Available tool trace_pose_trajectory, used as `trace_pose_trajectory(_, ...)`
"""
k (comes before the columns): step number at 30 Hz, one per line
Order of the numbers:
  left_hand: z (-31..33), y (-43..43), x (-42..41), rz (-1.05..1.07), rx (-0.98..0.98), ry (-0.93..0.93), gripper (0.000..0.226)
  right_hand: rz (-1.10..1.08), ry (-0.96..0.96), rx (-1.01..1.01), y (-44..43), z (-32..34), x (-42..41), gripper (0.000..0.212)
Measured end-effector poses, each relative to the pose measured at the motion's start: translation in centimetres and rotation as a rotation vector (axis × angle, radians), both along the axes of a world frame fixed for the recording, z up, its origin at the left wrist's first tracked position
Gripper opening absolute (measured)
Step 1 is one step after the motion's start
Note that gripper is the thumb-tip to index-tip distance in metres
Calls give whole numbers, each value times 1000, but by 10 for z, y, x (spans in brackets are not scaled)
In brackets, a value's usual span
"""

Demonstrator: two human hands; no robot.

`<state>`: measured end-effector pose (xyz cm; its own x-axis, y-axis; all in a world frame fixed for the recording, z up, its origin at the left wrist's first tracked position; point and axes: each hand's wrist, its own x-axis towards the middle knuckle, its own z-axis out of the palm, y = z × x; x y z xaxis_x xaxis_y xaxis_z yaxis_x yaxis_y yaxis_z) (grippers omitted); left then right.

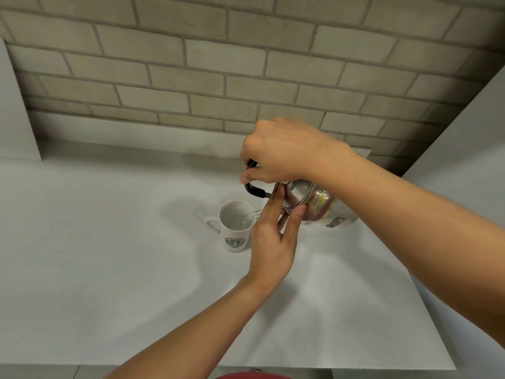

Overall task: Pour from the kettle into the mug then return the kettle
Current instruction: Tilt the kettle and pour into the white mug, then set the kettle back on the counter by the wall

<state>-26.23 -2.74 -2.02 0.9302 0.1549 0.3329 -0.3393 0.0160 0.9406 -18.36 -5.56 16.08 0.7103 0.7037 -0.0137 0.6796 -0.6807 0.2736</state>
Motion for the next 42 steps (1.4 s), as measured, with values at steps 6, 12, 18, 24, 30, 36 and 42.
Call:
trace_pose_trajectory(6,0,5,0,20,100,25,59,-17,9,23,-5,0,2,40)
trace_pose_trajectory(12,-1,11,-1,-2,239,-12,58,-29,42,118,-21,-3,1,41)
trace_pose_trajectory(18,3,15,-3,-35,373,-20,59,-38,39,283,-46,-9,-4,41)
trace_pose_trajectory(24,7,25,-2,-96,548,-1,66,-34,-8,453,-71,-23,-8,51)
trace_pose_trajectory(30,6,36,1,-33,523,-85,34,-65,-83,709,-98,-47,-18,44)
trace_pose_trajectory(36,20,43,21,54,427,-32,27,-161,-74,1011,-123,-70,-26,29)
trace_pose_trajectory(42,39,37,42,-139,611,-54,50,-197,-74,1084,-138,-84,-28,28)
